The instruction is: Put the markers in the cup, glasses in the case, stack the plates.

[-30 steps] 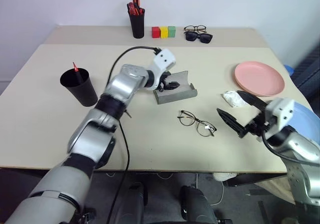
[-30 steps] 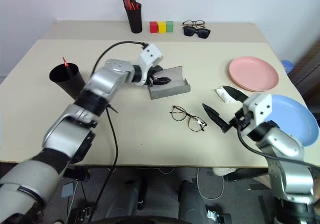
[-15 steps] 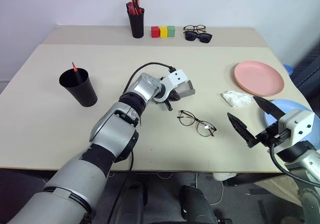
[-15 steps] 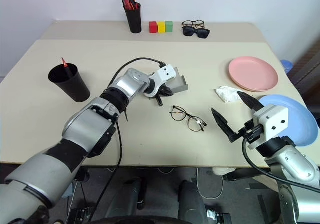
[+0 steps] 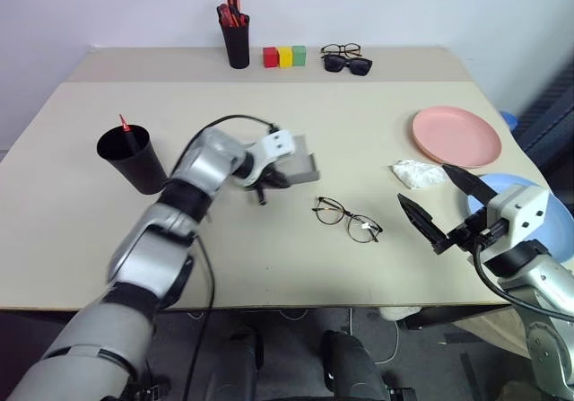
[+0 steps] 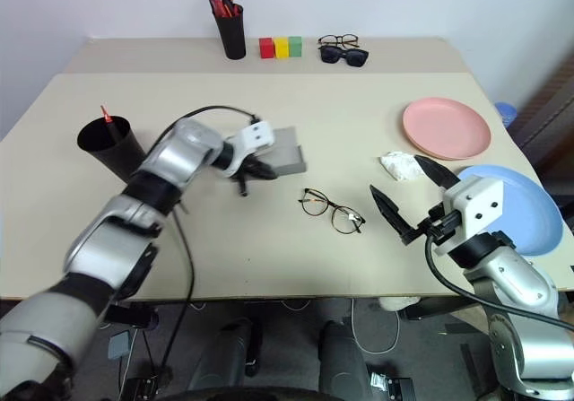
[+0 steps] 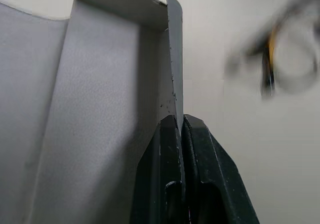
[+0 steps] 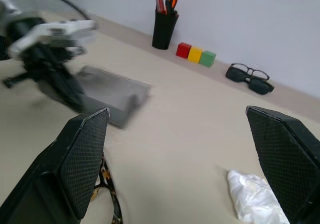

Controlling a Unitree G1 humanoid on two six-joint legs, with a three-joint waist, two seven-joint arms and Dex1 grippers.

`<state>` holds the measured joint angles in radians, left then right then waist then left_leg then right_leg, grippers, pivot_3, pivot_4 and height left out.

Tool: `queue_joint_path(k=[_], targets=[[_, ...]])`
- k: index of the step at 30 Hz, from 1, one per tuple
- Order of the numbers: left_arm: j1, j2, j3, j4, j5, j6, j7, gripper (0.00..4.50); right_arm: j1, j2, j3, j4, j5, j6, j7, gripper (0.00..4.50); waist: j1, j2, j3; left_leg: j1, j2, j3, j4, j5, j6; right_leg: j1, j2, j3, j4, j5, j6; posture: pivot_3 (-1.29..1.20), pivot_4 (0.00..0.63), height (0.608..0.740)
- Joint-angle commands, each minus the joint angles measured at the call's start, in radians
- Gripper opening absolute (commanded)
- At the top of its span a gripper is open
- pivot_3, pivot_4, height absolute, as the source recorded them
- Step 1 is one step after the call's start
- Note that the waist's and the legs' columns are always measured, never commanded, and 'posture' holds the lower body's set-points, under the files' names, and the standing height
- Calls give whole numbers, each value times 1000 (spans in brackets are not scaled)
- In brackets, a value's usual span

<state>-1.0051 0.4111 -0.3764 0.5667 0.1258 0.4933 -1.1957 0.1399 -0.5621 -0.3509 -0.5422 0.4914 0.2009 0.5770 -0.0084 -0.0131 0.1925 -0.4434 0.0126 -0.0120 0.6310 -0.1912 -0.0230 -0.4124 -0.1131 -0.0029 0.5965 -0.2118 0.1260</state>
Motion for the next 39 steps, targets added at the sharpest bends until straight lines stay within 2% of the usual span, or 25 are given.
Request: queue_joint_path(k=[1,3,6,10,16,21,25,29,34,39], targets=[[85,106,-7,-288,-23,88,-82,43,-28,-4,0,9,-2,-23,13,4500,4,0,0,0,0,0,0,0,0,0,0,0,0,0,0,0,150,740],[176,202,-10,-454,-62,113,-164,43,-48,-6,9,26,-2,-23,23,4500,-4,0,0,0,0,0,0,0,0,1,-1,0,-1,0,0,0,150,740],[262,293,-19,-593,-102,116,-233,43,-70,-12,17,48,0,-24,38,4500,-1,1,-1,1,0,1,0,0,0,0,-1,1,0,0,-1,0,150,740],[308,334,-45,-695,-134,144,-262,43,-83,-17,14,63,1,-24,51,4500,8,1,-1,1,0,1,0,0,0,1,-1,1,0,0,-1,0,150,740],[270,218,-137,-695,-124,175,-203,43,-76,-15,6,53,0,-18,48,4500,23,0,-1,0,0,2,1,0,0,1,-1,1,-1,0,0,0,150,740],[136,19,-277,-449,3,139,-73,43,-40,-10,-27,27,-3,-21,31,4500,35,1,-1,1,-1,2,3,0,0,3,-1,0,-1,0,0,0,150,740],[56,-110,-292,-281,33,114,1,43,8,-5,-61,-10,0,-21,13,4500,48,2,-2,0,-1,2,6,-1,1,4,-2,0,-1,0,0,0,150,740],[9,-181,-291,-172,39,52,16,43,55,-2,-94,-35,7,-20,5,4500,47,2,-3,0,-1,2,7,-1,1,4,-2,0,-1,0,0,0,150,740],[-10,-193,-263,-115,32,-36,3,43,112,-6,-130,-65,32,-15,15,4500,48,2,-3,1,-1,2,7,-1,2,5,-2,0,-2,-1,0,0,150,740],[23,-115,-214,-130,12,-129,-25,43,247,-14,-190,-119,98,3,80,4500,41,3,-3,0,0,2,6,-1,2,4,-2,0,-1,0,0,0,150,740]])
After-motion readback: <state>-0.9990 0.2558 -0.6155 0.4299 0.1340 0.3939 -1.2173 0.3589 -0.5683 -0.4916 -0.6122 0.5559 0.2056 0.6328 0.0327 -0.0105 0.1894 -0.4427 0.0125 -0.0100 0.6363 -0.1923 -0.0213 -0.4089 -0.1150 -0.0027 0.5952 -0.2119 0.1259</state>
